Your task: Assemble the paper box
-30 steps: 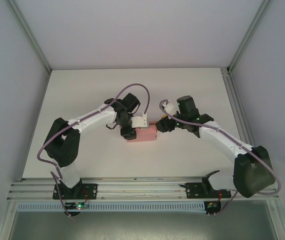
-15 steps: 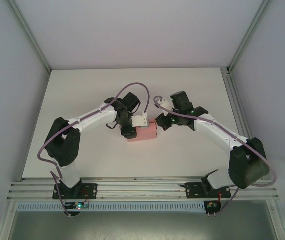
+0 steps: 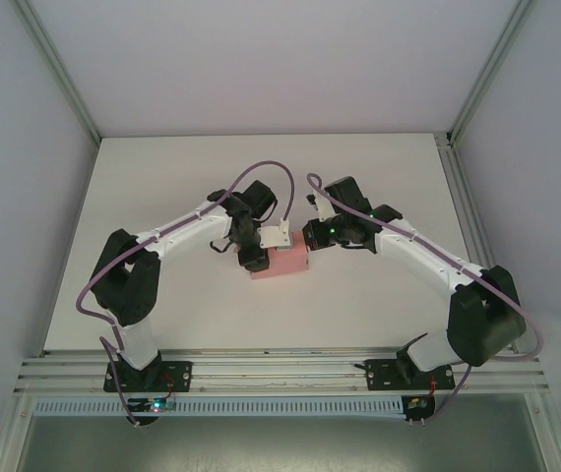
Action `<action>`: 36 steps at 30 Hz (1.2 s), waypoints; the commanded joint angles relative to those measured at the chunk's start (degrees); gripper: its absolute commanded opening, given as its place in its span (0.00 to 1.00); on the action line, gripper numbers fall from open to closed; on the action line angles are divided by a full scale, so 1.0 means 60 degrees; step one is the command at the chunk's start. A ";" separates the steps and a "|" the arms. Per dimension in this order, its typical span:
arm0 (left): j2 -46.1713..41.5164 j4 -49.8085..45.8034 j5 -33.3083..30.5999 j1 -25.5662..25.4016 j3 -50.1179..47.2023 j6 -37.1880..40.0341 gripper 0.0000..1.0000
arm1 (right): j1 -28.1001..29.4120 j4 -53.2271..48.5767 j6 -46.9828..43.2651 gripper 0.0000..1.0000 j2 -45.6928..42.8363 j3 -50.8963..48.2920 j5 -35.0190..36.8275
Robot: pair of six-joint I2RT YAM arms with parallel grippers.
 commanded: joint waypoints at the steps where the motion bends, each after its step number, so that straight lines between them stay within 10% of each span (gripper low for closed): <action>1: 0.0287 0.0253 -0.0043 0.0000 0.0185 -0.0262 0.43 | 0.0435 0.0680 0.0842 0.04 -0.0178 -0.0148 -0.0385; 36: -0.0167 0.0902 -0.0076 0.0000 0.0451 -0.1348 0.64 | 0.2740 0.4252 0.1650 0.00 -0.1596 -0.4014 0.5685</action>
